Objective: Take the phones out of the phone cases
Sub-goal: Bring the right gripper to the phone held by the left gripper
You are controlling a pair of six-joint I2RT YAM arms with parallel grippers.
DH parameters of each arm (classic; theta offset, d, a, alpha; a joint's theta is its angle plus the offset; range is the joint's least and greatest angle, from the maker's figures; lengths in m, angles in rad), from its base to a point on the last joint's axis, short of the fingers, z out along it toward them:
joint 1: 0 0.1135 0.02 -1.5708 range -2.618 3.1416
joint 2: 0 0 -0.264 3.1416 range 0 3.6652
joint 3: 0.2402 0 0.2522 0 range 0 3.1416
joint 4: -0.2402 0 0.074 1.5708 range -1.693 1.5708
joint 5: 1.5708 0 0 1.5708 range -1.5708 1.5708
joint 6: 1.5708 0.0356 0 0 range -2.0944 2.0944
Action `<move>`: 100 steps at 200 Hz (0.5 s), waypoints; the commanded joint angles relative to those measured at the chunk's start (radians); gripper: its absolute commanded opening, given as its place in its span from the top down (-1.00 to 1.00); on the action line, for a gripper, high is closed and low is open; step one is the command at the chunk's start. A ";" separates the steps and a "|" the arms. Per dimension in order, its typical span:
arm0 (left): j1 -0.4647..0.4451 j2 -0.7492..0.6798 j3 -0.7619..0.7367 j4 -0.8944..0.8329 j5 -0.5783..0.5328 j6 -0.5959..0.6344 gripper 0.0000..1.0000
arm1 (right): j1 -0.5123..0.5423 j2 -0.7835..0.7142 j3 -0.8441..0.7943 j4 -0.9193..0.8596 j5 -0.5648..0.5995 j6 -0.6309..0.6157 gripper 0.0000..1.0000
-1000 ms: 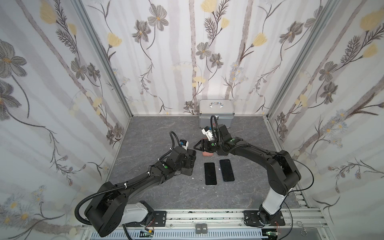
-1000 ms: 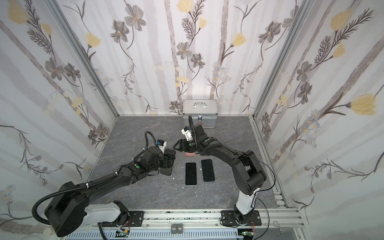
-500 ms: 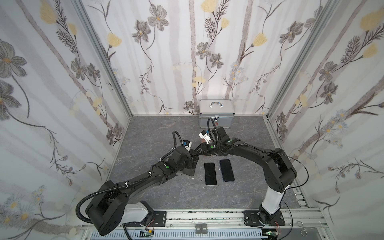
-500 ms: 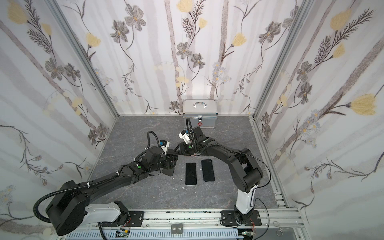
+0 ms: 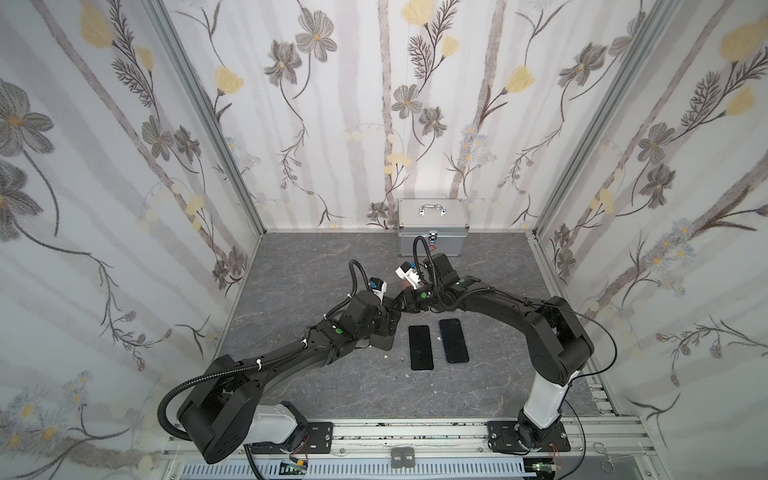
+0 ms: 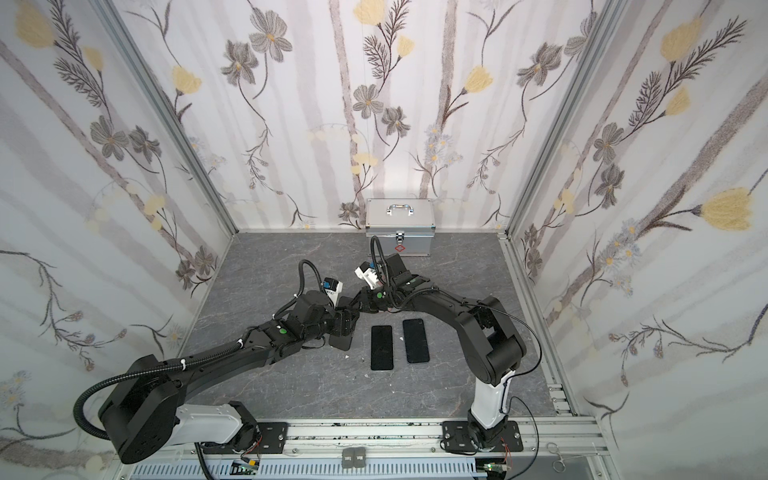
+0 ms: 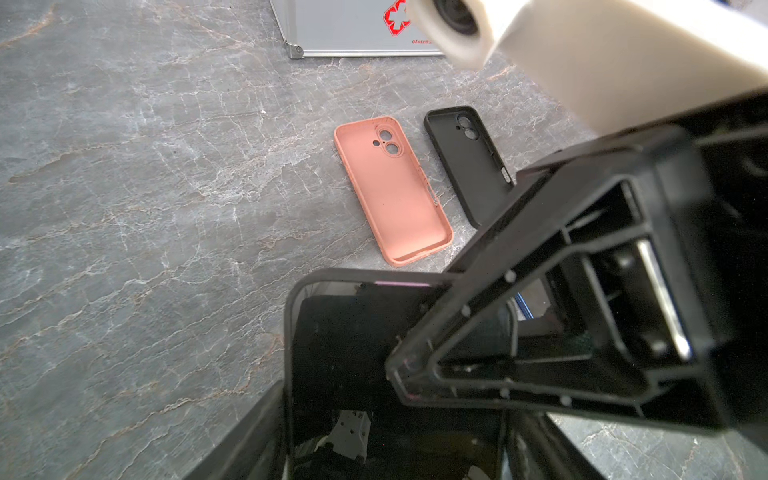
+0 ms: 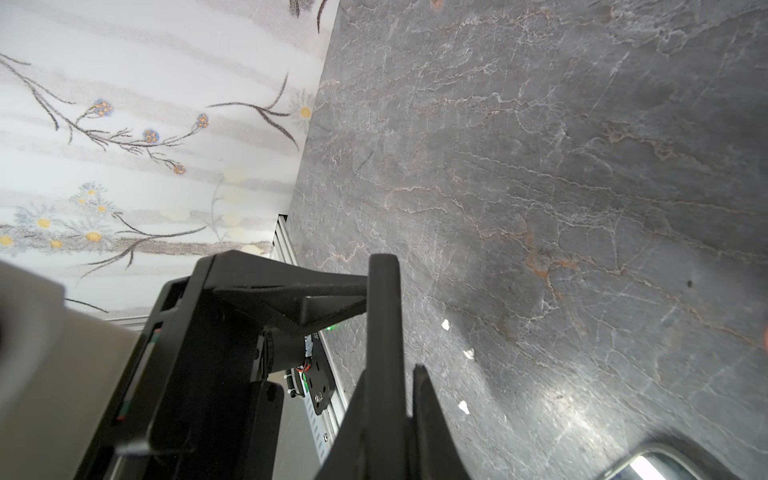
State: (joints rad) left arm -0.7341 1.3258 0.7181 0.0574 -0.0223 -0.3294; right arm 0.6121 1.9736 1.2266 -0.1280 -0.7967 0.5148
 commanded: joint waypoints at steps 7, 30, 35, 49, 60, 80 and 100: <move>0.000 -0.003 0.010 0.043 -0.031 -0.018 0.12 | 0.001 -0.033 -0.004 0.018 -0.006 0.005 0.90; -0.001 -0.009 0.019 0.044 -0.038 -0.024 0.09 | -0.003 -0.061 -0.005 0.019 0.006 0.006 1.00; -0.001 -0.010 0.022 0.044 -0.037 -0.025 0.05 | -0.005 -0.067 -0.006 0.021 0.009 0.008 1.00; 0.000 -0.018 0.033 0.041 -0.030 -0.023 -0.22 | -0.007 -0.094 -0.013 0.031 0.028 0.019 1.00; -0.001 -0.030 0.041 0.042 -0.025 -0.029 -0.52 | -0.013 -0.119 -0.023 0.050 0.042 0.032 1.00; 0.001 -0.055 0.057 0.041 -0.017 -0.044 -1.00 | -0.031 -0.175 -0.049 0.084 0.103 0.053 1.00; 0.001 -0.095 0.083 0.041 0.003 -0.068 -1.00 | -0.060 -0.244 -0.084 0.118 0.192 0.070 1.00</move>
State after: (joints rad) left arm -0.7338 1.2743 0.7708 0.0723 -0.0051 -0.3546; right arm 0.5793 1.7954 1.1732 -0.1104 -0.6964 0.5495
